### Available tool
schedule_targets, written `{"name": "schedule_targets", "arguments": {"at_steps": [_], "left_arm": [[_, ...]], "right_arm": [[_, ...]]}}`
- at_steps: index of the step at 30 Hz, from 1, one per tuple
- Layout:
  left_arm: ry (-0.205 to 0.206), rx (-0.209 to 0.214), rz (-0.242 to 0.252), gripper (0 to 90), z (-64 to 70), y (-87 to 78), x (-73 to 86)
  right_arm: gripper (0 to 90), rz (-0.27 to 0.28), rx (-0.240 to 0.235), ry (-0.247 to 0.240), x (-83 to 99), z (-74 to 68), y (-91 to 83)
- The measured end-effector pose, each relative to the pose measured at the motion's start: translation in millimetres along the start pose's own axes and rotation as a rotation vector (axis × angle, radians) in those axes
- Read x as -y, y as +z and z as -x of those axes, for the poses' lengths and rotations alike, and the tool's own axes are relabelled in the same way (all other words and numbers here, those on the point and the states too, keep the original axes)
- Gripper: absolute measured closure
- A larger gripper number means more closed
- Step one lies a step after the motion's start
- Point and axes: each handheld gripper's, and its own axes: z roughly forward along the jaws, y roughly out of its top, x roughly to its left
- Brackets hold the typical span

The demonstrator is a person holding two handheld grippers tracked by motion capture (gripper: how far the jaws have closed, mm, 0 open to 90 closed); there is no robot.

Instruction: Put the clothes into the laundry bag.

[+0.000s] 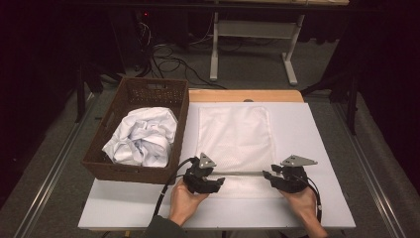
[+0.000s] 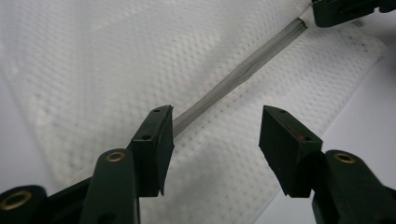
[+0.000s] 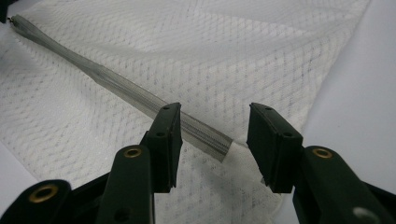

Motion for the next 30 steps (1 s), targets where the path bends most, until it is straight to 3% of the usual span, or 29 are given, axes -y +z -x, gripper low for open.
{"name": "schedule_targets", "arguments": {"at_steps": [10,12,18,23,26,27,30], "left_arm": [[0.047,0.007,-0.048,47.9,23.4,32.0,1.8],[0.064,-0.003,-0.059,47.7,25.2,34.3,2.0],[0.052,-0.002,-0.054,47.9,24.9,37.0,1.8],[0.049,-0.006,-0.052,48.8,25.6,42.0,1.7],[0.057,-0.015,-0.049,49.0,27.4,42.9,2.2],[0.061,-0.017,-0.049,49.0,28.1,43.1,2.3],[0.073,-0.021,-0.05,49.1,28.7,43.4,2.8]], "right_arm": [[52.7,0.002,0.005,-0.001,-0.7,-1.4,0.1],[53.0,0.002,-0.004,-0.01,-1.2,-2.7,0.9],[53.5,-0.008,-0.022,-0.024,-4.7,-6.3,5.5],[52.3,-0.02,-0.024,-0.085,-14.6,-18.2,18.0],[52.1,-0.031,-0.03,-0.094,-17.7,-23.5,23.6],[51.5,-0.041,-0.035,-0.124,-20.9,-30.0,31.0],[50.4,-0.049,-0.04,-0.147,-24.0,-36.6,40.4]]}}
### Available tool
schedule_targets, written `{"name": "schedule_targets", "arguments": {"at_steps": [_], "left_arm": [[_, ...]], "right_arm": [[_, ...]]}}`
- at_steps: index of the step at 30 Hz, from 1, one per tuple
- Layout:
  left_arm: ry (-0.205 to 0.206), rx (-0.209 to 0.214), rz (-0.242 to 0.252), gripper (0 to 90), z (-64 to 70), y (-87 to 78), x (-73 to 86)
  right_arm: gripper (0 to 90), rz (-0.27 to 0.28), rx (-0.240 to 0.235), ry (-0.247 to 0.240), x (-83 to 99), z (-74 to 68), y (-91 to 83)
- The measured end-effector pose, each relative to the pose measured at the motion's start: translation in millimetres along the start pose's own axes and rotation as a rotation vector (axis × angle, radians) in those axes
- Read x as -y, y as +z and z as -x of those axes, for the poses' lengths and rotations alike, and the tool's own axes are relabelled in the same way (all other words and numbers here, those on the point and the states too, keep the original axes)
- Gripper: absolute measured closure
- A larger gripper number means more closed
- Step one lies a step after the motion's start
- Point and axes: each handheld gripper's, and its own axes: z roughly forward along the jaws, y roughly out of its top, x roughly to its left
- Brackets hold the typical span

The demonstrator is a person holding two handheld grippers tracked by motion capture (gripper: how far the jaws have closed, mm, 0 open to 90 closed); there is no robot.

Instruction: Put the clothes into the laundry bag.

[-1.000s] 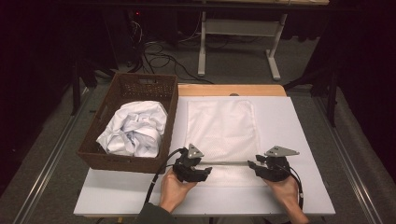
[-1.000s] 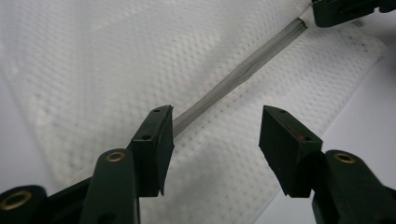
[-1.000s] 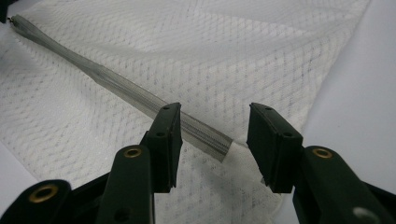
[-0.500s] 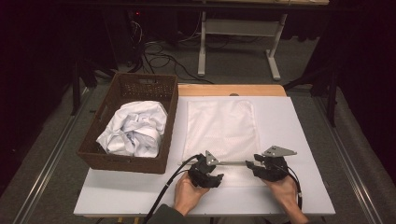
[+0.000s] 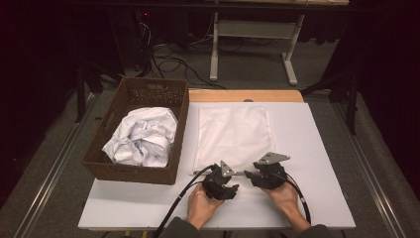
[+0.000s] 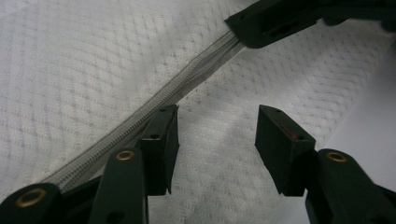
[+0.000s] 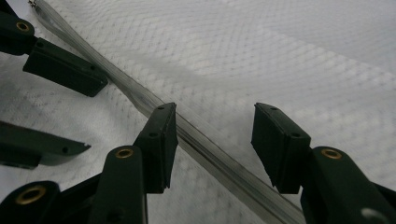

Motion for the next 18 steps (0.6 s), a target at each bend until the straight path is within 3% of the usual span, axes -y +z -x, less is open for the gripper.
{"name": "schedule_targets", "arguments": {"at_steps": [7,13,18], "left_arm": [[0.037,-0.014,-0.006,49.9,2.1,0.7,0.9],[0.046,-0.019,-0.011,50.8,2.6,0.5,0.9],[0.049,-0.02,-0.015,52.5,2.7,0.1,1.1]], "right_arm": [[50.1,-0.018,0.014,-0.016,-5.6,-3.7,14.2],[50.1,-0.029,0.029,-0.016,-8.7,0.8,19.6],[52.6,-0.036,0.002,-0.025,-9.3,-2.9,19.1]]}}
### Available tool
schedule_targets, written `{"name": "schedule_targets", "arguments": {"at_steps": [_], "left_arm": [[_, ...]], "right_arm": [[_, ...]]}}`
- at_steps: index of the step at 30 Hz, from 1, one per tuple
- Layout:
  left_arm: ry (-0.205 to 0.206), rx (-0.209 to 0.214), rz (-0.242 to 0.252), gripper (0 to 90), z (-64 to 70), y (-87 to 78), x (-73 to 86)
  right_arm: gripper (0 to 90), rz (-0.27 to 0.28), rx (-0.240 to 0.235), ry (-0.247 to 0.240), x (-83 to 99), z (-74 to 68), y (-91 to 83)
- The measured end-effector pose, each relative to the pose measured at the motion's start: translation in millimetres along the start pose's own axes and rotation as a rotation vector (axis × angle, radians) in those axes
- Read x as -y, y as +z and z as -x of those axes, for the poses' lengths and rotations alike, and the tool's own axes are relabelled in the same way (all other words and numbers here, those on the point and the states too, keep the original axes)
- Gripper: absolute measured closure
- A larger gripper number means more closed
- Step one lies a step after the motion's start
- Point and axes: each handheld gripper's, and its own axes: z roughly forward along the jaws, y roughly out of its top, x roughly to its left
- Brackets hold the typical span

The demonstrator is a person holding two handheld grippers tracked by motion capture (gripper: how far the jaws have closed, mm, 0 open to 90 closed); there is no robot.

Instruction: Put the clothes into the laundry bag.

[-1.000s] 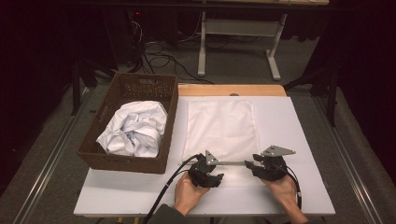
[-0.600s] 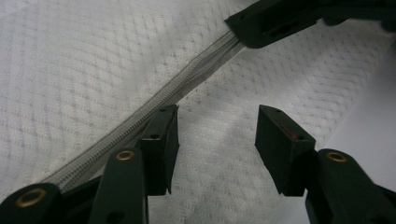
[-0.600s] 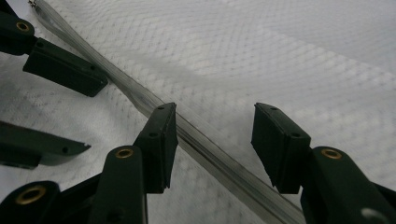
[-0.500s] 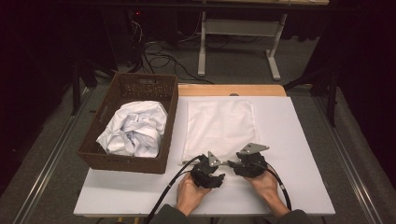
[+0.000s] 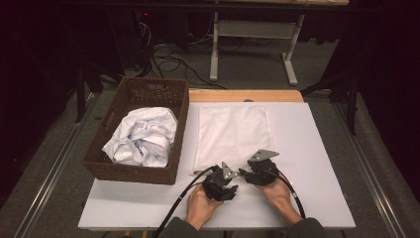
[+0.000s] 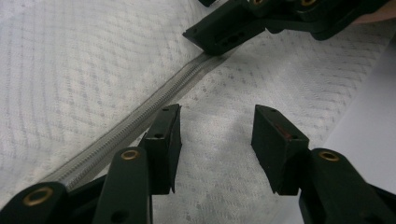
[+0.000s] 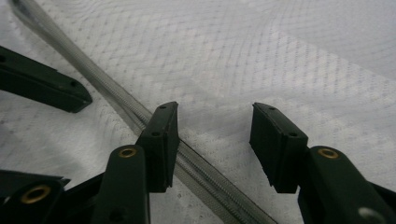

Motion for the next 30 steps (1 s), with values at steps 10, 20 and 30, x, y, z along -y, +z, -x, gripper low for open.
{"name": "schedule_targets", "arguments": {"at_steps": [10,20,30], "left_arm": [[0.007,0.002,-0.01,55.7,-0.2,-2.3,1.1],[0.007,0.005,-0.01,56.2,-0.9,-2.4,1.2],[0.006,0.005,-0.01,56.5,-1.2,-2.4,1.0]], "right_arm": [[47.9,-0.027,-0.035,-0.007,-0.7,-4.1,0.1],[51.4,-0.027,-0.018,0.035,-6.3,3.8,3.7],[53.5,-0.025,-0.027,-0.008,-7.1,0.7,3.5]]}}
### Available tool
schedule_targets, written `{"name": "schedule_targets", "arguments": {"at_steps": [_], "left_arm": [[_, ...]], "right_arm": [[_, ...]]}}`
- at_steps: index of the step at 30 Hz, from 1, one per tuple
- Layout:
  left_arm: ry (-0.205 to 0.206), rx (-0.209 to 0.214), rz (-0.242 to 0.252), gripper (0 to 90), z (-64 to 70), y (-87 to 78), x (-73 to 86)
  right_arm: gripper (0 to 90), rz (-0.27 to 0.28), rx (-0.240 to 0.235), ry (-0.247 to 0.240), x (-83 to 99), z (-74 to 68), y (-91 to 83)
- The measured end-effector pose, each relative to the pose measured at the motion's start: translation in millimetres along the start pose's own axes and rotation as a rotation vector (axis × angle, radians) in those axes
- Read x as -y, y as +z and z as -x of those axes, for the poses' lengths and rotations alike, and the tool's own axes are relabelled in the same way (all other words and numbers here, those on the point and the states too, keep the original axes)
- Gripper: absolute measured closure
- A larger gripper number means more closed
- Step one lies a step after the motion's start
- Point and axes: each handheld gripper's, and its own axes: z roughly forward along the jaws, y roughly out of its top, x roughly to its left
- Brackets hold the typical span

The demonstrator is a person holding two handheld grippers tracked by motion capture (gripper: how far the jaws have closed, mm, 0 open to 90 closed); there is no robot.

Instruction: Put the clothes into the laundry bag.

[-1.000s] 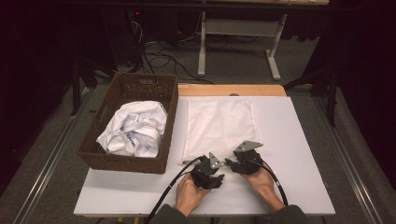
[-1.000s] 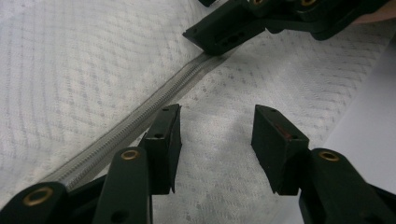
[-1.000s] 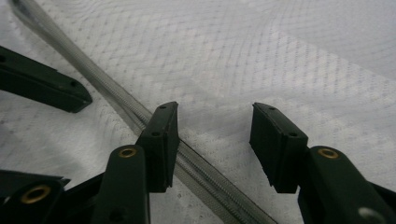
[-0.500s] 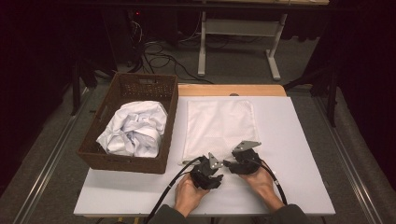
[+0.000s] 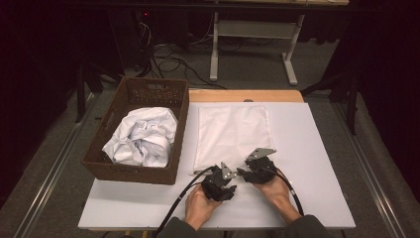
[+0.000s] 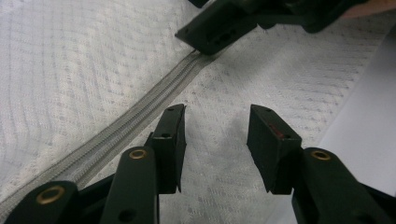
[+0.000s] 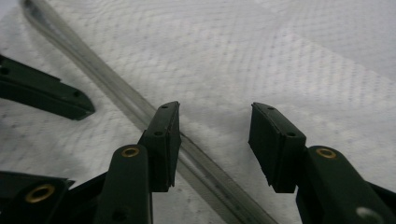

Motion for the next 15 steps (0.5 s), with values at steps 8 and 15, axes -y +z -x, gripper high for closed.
{"name": "schedule_targets", "arguments": {"at_steps": [8,15], "left_arm": [[-0.014,-0.004,0.001,57.7,-1.2,0.2,-0.9],[-0.036,-0.026,0.004,58.3,-5.1,3.4,-5.6]], "right_arm": [[58.9,-0.005,0.003,-0.023,-0.3,-0.2,2.5],[84.5,0.004,0.026,-0.078,-2.0,-1.8,3.6]]}}
